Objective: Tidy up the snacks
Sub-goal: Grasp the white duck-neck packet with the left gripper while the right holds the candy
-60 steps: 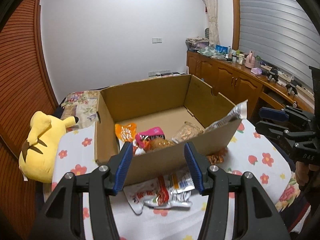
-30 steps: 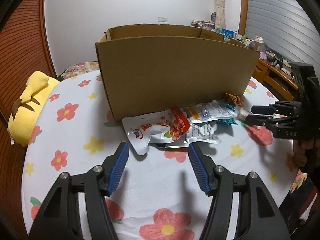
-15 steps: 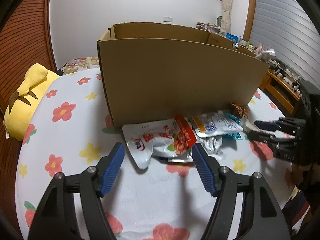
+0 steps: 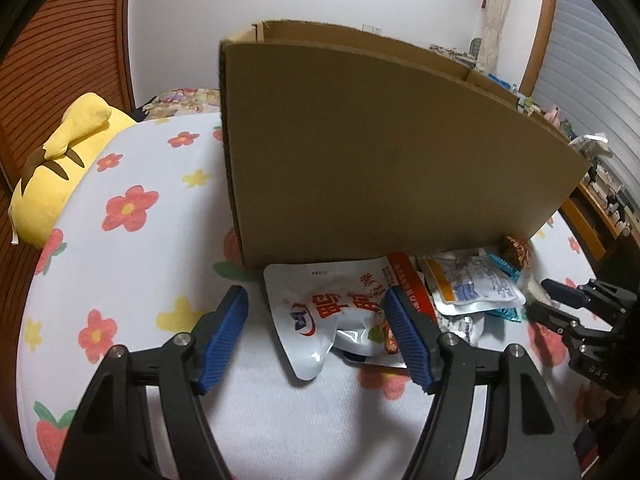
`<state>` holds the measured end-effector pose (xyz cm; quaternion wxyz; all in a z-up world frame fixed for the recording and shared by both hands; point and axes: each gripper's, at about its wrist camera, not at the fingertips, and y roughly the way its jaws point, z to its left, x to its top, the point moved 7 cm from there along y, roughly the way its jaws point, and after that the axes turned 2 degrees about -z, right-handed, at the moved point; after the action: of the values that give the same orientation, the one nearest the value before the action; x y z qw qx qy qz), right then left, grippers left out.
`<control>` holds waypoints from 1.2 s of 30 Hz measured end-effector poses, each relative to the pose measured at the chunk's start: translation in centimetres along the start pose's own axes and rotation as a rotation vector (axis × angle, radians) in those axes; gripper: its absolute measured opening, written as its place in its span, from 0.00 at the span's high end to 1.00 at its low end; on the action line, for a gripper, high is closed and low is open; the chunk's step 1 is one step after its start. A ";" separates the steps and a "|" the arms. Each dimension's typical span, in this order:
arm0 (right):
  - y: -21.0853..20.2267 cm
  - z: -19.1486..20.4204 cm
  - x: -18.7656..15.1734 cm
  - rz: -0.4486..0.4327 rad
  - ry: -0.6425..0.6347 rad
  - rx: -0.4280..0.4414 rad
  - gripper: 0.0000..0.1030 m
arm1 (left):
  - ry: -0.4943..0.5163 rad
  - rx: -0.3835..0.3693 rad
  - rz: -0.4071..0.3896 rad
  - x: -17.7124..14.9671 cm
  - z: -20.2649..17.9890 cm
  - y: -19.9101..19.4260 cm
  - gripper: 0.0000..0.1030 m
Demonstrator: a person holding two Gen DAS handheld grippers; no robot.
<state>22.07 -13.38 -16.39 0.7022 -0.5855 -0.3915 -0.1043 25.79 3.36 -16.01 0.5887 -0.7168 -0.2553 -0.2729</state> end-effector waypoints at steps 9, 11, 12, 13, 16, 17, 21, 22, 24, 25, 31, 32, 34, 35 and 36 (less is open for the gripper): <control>0.0 0.0 0.0 0.000 0.000 0.000 0.67 | 0.050 0.023 0.029 -0.6 -0.6 1.0 0.27; 0.0 0.0 0.0 0.000 0.000 0.001 0.67 | 0.062 0.023 0.032 -0.7 -0.8 1.1 0.27; 0.0 0.0 0.0 0.000 0.000 0.001 0.67 | 0.068 0.024 0.032 -0.8 -1.0 1.0 0.28; 0.0 0.0 0.0 0.000 0.000 0.001 0.67 | 0.075 0.022 0.033 -0.8 -1.1 1.0 0.29; 0.0 0.0 0.0 0.000 0.001 0.001 0.67 | 0.107 0.004 0.030 -1.1 -1.8 0.8 0.44; 0.0 0.0 0.0 0.000 0.001 0.001 0.67 | 0.118 0.003 0.030 -1.2 -2.0 0.7 0.48; 0.0 0.0 0.0 0.000 0.001 0.001 0.67 | 0.138 -0.003 0.029 -1.6 -2.4 0.3 0.57; 0.0 0.0 0.0 0.000 0.000 0.001 0.67 | 0.133 -0.010 0.024 -1.6 -2.4 0.1 0.59; 0.0 0.0 0.0 0.000 0.001 0.001 0.67 | 0.127 -0.021 0.013 -1.7 -2.3 -0.4 0.65; 0.0 0.0 0.0 0.000 0.001 0.002 0.67 | 0.125 -0.023 0.005 -1.8 -2.2 -0.7 0.66; 0.0 0.0 0.0 0.000 0.000 0.001 0.67 | 0.096 -0.054 -0.044 -1.8 -2.3 -2.9 0.80; 0.0 0.0 0.0 0.000 0.000 0.001 0.67 | 0.099 -0.056 -0.050 -1.9 -2.6 -3.3 0.80; 0.0 0.0 0.0 0.000 0.000 0.001 0.67 | 0.104 -0.062 -0.065 -1.7 -2.9 -4.0 0.80; 0.0 0.0 0.0 0.000 0.000 0.001 0.67 | 0.108 -0.064 -0.076 -1.5 -3.2 -4.4 0.81; 0.0 0.0 0.0 0.000 0.000 0.001 0.67 | 0.113 -0.060 -0.085 -1.3 -3.3 -4.6 0.81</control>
<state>22.11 -13.40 -16.37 0.7024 -0.5852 -0.3914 -0.1043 21.36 0.88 -13.16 0.5683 -0.7061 -0.2434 -0.3452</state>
